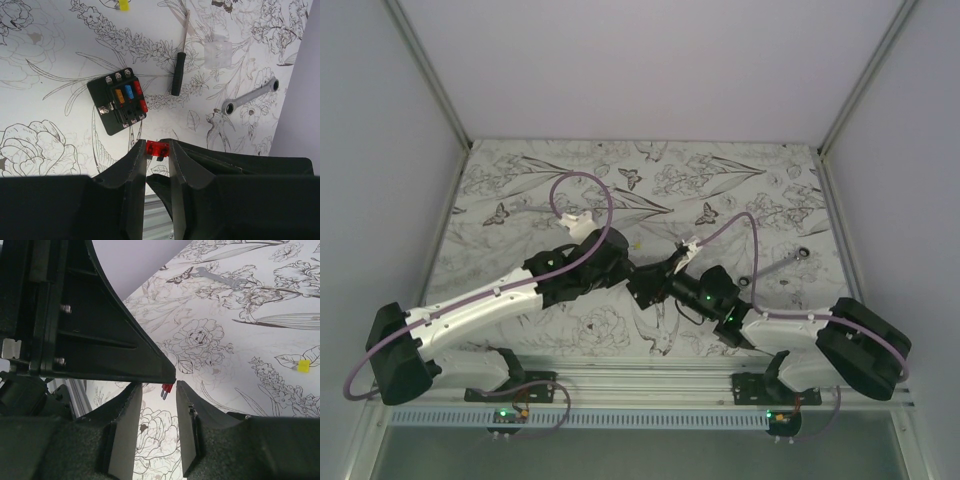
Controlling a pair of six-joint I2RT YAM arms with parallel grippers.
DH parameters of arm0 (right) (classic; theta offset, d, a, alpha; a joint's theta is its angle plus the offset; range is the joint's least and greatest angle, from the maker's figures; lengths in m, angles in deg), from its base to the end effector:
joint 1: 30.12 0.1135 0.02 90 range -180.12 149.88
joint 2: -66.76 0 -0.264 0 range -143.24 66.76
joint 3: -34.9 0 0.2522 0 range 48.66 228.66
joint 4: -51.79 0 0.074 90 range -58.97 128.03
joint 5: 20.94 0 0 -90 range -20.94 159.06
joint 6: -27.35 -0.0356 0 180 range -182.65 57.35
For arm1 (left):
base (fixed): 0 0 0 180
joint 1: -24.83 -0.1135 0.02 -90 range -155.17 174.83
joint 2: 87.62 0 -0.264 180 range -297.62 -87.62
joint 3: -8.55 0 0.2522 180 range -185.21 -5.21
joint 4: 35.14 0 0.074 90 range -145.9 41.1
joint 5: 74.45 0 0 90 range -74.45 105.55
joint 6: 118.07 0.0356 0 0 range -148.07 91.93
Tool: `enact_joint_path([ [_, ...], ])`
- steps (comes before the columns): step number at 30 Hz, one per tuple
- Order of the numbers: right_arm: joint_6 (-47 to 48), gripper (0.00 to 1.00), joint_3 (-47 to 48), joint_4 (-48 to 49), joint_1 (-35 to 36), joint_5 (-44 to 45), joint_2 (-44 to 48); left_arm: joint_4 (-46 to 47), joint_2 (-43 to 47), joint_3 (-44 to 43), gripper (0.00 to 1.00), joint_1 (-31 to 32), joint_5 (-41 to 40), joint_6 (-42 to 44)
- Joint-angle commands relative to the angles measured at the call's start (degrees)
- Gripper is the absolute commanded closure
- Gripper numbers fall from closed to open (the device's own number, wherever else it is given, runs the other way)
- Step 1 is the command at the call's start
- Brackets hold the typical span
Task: Snap on the fuse box
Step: Pick up the fuse from the center of the board.
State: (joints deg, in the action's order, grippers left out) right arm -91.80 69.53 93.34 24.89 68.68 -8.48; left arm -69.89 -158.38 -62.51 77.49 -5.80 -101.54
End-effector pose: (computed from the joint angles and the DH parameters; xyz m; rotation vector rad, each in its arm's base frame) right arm 0.1453 0.2080 0.2064 -0.3805 1.6321 1.1458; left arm 0.1762 -0.2096 0.3035 -0.6256 2.1711 -0.8637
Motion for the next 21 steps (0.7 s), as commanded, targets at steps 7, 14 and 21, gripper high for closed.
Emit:
enact_joint_path([
  [7, 1.19, 0.69, 1.71, 2.60, 0.63, 0.02, -1.02, -0.12, 0.97, -0.57, 0.84, 0.51, -1.68, -0.25],
  [14, 1.34, 0.74, 1.59, 2.13, 0.63, -0.13, -1.05, 0.06, 1.26, -0.53, 0.84, 0.51, -1.68, -0.22],
  [21, 1.40, 0.84, 1.81, 1.61, 0.63, -0.97, -1.52, 0.25, 1.37, -0.45, 0.84, 0.51, -1.77, -0.42],
])
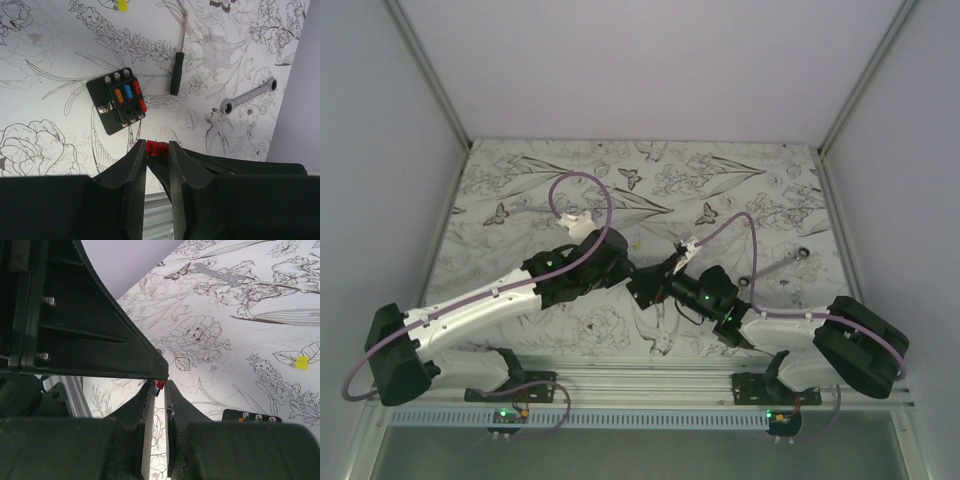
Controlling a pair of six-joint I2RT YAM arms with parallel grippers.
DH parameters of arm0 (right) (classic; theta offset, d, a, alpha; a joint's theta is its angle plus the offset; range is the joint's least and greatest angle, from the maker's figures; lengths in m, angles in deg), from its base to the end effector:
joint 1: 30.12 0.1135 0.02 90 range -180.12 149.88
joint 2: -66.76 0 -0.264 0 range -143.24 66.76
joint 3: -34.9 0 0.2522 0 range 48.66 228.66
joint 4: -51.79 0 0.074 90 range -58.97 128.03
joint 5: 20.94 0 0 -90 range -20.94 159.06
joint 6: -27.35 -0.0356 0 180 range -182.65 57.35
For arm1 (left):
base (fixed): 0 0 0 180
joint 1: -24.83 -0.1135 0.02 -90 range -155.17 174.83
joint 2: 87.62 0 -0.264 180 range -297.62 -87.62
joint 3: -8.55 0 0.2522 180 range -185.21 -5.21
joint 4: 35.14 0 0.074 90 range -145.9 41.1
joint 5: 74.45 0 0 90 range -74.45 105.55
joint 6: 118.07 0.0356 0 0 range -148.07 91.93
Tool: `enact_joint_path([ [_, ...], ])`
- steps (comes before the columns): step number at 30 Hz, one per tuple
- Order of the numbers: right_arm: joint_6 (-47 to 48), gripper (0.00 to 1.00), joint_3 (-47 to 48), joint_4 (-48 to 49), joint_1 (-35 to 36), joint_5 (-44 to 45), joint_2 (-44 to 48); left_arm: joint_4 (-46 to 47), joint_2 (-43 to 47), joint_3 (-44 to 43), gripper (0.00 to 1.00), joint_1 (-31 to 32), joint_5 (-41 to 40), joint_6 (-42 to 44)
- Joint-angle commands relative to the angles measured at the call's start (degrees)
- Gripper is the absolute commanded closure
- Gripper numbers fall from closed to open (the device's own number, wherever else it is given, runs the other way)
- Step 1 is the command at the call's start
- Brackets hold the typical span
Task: Snap on the fuse box
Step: Pick up the fuse from the center of the board.
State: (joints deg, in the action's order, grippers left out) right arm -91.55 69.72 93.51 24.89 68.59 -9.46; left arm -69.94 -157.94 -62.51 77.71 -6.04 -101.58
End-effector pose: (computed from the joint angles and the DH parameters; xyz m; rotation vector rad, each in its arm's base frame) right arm 0.1465 0.2098 0.2037 -0.3878 1.6415 1.1391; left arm 0.1746 -0.2090 0.3054 -0.6246 2.1646 -0.8697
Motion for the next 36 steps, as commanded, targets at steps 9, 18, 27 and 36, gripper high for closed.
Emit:
enact_joint_path([
  [9, 2.23, 1.00, 2.11, -0.18, 0.63, -1.13, 0.03, 0.56, 1.11, -0.37, 0.81, 0.32, -1.09, 0.24],
  [18, 7.47, 1.00, 3.94, -10.60, -3.32, -10.01, 5.47, 0.53, 4.78, -0.21, 0.58, -1.47, 0.63, 15.35],
  [27, 12.24, 1.00, 9.32, -26.42, -14.26, -35.74, 10.93, 2.98, 12.29, 1.64, 0.53, -5.65, 17.21, 47.96],
  [36, 18.25, 1.00, 17.09, -38.84, -18.52, -52.65, 12.35, 4.67, 13.96, 1.45, 0.57, -6.65, 35.84, 62.85],
])
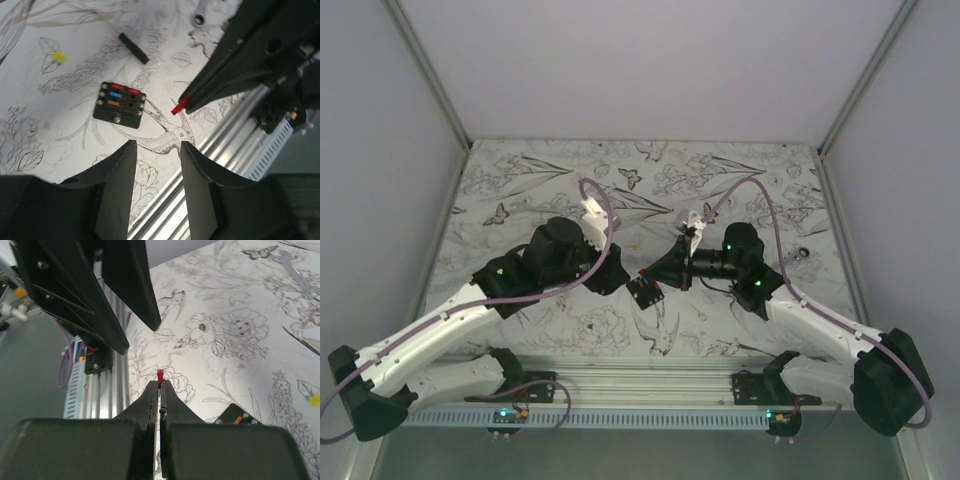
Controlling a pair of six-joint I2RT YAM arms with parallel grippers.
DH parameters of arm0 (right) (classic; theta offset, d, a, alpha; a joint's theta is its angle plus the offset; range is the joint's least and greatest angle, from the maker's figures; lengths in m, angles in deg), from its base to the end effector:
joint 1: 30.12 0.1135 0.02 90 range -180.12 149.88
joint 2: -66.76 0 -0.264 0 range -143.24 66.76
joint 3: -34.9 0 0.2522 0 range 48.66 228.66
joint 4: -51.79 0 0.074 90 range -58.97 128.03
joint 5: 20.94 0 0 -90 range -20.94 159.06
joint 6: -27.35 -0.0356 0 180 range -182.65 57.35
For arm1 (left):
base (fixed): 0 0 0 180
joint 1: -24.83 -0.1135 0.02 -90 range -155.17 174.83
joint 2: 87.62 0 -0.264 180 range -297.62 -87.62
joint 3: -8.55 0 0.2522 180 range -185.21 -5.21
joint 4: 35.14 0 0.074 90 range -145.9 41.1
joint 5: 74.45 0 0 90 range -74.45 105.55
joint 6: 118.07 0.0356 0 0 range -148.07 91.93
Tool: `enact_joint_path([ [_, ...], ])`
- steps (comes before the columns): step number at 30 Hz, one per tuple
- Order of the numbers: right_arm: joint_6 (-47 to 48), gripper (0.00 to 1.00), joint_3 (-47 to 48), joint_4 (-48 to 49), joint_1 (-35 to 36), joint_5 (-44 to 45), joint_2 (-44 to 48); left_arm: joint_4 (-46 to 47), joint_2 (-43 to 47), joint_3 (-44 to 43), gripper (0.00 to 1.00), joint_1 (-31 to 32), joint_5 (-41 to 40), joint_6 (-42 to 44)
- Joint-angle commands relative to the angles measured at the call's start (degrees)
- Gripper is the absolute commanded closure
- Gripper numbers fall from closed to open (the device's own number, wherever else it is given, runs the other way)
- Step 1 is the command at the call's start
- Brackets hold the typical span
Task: Snap on the fuse box
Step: Pick up the fuse from the center of the board.
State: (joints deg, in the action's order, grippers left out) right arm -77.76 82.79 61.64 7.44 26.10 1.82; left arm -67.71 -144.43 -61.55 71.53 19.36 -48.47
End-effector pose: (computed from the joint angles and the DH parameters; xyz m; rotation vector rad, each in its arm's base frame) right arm 0.1822 0.1708 0.2662 -0.9318 1.5909 1.2955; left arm 0.1521 -0.1649 0.3562 0.5010 1.9368 -0.8398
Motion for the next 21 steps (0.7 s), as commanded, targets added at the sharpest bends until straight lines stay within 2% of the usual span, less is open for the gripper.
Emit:
enact_joint_path([
  [1, 4.99, 1.00, 4.76, -8.06, -1.21, -11.04, 1.05, 2.60, 0.03, 0.21, 0.59, -0.47, 11.83, 10.29],
  [9, 7.02, 1.00, 7.63, -10.87, -1.24, -16.37, -0.55, 4.88, -3.39, -1.03, 0.74, -0.47, 19.33, 12.93],
  [12, 7.24, 1.00, 7.95, -11.04, -1.22, -17.20, -1.37, 5.27, -3.97, -1.31, 0.76, -0.47, 22.71, 13.67],
  [21, 7.53, 1.00, 8.25, -10.88, -1.24, -18.72, -1.83, 5.71, -5.06, -1.48, 0.81, -0.47, 25.08, 14.32],
])
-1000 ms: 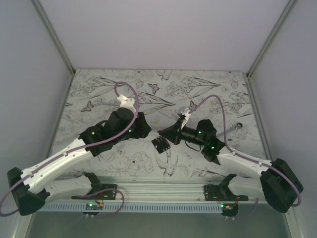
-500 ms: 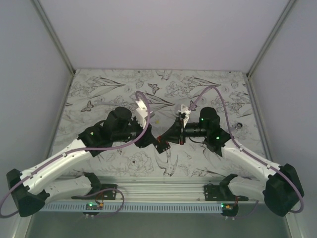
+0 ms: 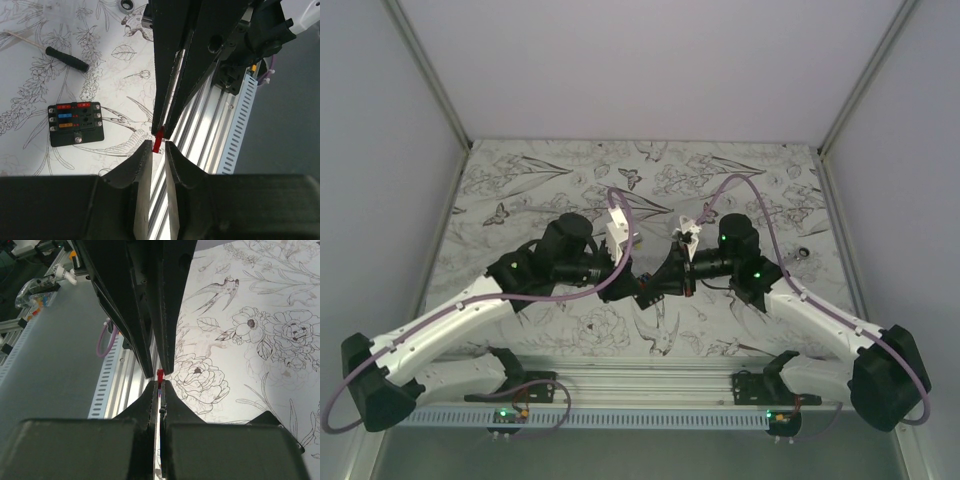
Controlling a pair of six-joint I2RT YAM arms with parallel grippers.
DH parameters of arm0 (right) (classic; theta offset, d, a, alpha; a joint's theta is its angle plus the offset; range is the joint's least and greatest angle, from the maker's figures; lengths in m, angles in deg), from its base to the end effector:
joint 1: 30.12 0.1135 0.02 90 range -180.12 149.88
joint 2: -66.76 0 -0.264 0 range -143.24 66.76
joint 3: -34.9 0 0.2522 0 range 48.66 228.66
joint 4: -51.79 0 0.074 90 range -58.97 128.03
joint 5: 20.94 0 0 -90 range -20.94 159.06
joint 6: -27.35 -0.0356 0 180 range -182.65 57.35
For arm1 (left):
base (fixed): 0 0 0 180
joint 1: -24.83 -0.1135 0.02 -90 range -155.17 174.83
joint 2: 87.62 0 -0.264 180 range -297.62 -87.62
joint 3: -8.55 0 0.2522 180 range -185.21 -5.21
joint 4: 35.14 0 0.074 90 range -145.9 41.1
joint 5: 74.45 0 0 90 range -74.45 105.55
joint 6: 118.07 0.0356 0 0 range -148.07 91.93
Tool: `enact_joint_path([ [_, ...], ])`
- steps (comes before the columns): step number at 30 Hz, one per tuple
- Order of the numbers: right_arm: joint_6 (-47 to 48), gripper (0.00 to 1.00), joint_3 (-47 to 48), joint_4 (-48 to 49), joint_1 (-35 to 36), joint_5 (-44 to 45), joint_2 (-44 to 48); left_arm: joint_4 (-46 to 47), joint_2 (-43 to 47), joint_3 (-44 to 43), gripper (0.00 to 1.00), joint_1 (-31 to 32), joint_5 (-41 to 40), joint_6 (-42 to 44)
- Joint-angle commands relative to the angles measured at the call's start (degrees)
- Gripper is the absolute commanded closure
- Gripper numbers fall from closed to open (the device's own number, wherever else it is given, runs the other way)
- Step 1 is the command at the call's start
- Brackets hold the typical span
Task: Snap on the fuse box
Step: Pick up the fuse from the center of the board.
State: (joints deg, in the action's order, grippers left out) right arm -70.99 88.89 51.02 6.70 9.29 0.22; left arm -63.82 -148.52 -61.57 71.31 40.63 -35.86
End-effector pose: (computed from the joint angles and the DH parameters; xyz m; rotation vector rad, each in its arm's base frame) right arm 0.1821 0.1748 0.2797 -1.2113 1.5130 1.4721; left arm 0.1548 -0.1849 0.3492 0.9579 1.7801 -1.0394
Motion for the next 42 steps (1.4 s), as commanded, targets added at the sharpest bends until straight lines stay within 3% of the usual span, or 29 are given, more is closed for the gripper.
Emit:
enact_joint_path([
  [1, 0.63, 1.00, 2.20, -0.21, -0.48, -2.13, -0.31, 1.83, -1.23, -1.52, 0.82, -0.25, 4.12, 1.76],
  [14, 0.35, 1.00, 2.30, 0.19, -0.46, -3.99, -1.61, 2.94, -2.44, -1.74, 1.00, -0.11, 6.40, 1.60],
  [19, 0.43, 0.95, 2.48, -0.34, -0.48, -2.88, -2.14, 3.48, -2.52, -1.29, 1.00, 0.27, 6.21, 1.43],
  [24, -0.09, 0.80, 1.70, -1.77, -0.69, 6.23, -0.62, 3.49, -1.31, 0.88, 1.00, 0.20, -0.98, -0.88],
  [28, -2.02, 0.58, 0.65, -2.80, -1.93, 13.37, -0.34, 3.33, -0.73, 2.72, 1.00, -0.04, -7.49, -4.67],
  [29, -2.83, 0.57, 0.18, -3.13, -2.35, 15.14, -0.43, 3.13, -0.71, 3.18, 1.00, -0.19, -9.42, -5.89],
  [36, -7.97, 0.58, -1.48, -7.86, -5.36, 34.25, -3.48, -2.15, -2.99, 3.60, 1.00, -0.75, -22.25, -16.40],
  [38, -9.01, 0.64, -1.30, -9.43, -5.53, 40.58, -5.75, -4.22, -4.68, 2.97, 1.00, -0.92, -24.93, -19.64],
  [42, -10.25, 0.72, -1.20, -10.08, -5.53, 44.85, -10.21, -7.27, -9.13, 1.24, 1.00, -1.21, -26.20, -25.19],
])
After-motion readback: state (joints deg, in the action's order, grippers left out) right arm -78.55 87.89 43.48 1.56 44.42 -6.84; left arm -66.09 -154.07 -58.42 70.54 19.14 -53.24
